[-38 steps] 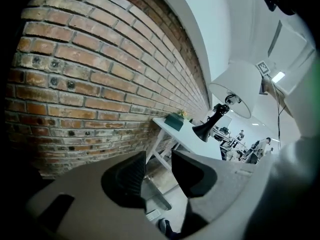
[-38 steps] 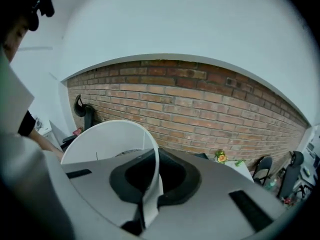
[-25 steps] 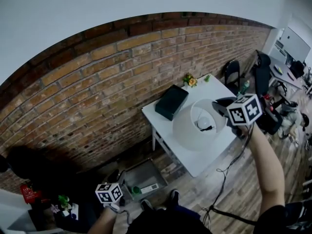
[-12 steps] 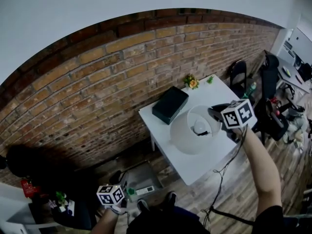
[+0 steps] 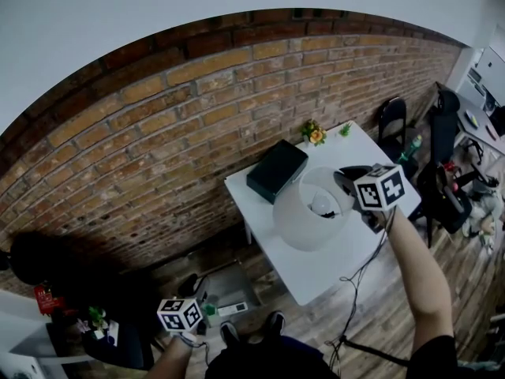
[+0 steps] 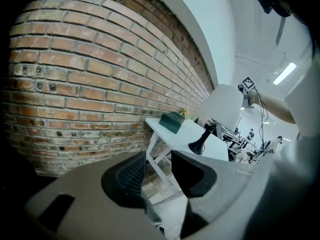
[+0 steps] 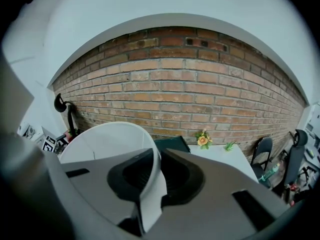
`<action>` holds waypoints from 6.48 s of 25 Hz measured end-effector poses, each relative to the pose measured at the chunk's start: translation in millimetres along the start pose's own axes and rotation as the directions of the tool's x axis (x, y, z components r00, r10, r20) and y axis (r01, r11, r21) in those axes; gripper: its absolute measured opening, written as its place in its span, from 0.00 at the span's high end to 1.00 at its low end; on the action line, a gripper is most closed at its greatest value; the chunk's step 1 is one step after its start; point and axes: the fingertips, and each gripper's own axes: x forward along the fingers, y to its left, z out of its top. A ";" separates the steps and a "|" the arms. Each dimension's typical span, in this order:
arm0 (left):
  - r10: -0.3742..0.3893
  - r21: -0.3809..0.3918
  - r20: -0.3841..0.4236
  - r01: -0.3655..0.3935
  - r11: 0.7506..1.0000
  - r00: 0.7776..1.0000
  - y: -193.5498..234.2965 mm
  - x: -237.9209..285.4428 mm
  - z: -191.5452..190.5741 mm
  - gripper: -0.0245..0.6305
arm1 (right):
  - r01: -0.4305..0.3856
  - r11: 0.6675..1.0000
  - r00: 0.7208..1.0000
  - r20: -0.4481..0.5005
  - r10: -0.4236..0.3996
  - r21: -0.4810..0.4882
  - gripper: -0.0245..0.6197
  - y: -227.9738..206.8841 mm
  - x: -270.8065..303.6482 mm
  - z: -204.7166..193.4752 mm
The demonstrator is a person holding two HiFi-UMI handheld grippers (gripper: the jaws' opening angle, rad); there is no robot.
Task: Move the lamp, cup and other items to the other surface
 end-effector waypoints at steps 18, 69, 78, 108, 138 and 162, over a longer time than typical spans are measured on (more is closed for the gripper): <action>-0.069 0.024 0.015 0.069 0.997 0.997 13.4 -14.4 18.2 0.73 | 0.179 0.982 0.929 0.318 -0.190 0.062 0.82 26.3 -74.4 38.8; 0.210 0.261 0.025 -0.209 0.942 0.977 35.6 -147.4 -112.2 0.78 | -0.144 0.958 0.946 0.248 0.207 -0.249 0.95 361.7 77.8 -191.0; 0.238 0.197 -0.103 -0.215 0.957 0.966 104.5 -68.5 -236.0 0.71 | -0.227 0.946 0.954 0.142 0.263 -0.231 0.95 391.5 135.9 -257.4; 0.258 0.209 -0.403 -0.186 0.960 0.878 240.0 127.4 -486.3 0.44 | -0.277 0.942 0.959 -0.113 0.259 -0.190 0.95 425.3 229.3 -455.6; -0.087 0.252 -0.341 0.180 0.951 0.936 54.6 -104.6 -176.9 0.48 | -0.015 0.997 0.993 0.115 0.006 0.074 0.95 392.9 50.8 -238.7; -0.351 0.453 -0.339 0.478 0.752 0.873 -190.3 -50.2 -104.4 0.48 | 0.290 0.899 0.914 0.185 -0.362 0.328 0.95 253.3 -143.8 -311.3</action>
